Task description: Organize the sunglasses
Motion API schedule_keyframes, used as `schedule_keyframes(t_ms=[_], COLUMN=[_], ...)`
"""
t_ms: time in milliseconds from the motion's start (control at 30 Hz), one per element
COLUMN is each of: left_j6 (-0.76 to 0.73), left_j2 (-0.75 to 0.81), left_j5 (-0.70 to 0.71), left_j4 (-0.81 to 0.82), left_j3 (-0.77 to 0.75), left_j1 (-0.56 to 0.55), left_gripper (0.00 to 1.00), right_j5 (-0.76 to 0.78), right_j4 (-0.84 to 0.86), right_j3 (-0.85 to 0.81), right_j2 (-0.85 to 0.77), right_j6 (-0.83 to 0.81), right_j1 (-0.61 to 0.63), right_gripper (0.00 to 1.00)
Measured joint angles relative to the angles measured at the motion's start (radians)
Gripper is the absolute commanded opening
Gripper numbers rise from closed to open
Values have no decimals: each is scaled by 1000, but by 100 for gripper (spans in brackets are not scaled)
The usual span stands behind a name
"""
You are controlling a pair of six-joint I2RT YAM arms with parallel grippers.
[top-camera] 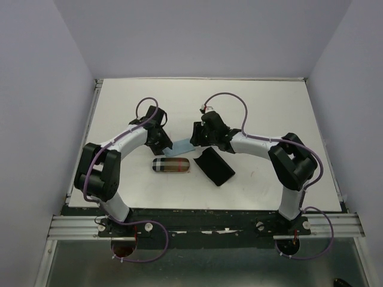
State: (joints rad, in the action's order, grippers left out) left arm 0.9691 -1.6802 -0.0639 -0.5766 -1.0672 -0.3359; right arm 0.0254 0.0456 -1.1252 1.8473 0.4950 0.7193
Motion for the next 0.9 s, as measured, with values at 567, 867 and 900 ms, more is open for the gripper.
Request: schedule_keyframes(t_ms=[567, 867, 900], left_j6=[-68, -87, -87], left_j2=[-124, -154, -154], left_j5=[69, 15, 11], left_j4=[-57, -49, -47], left_j3=[-122, -119, -119], left_j1=[29, 26, 26], left_gripper=[45, 12, 6], right_j5=[98, 148, 157], right_j4=[-175, -219, -223], right_j3=[-231, -262, -264], right_j2=[203, 219, 220], right_j6=[31, 48, 50], right_j1=[49, 87, 92], right_gripper=[47, 36, 34])
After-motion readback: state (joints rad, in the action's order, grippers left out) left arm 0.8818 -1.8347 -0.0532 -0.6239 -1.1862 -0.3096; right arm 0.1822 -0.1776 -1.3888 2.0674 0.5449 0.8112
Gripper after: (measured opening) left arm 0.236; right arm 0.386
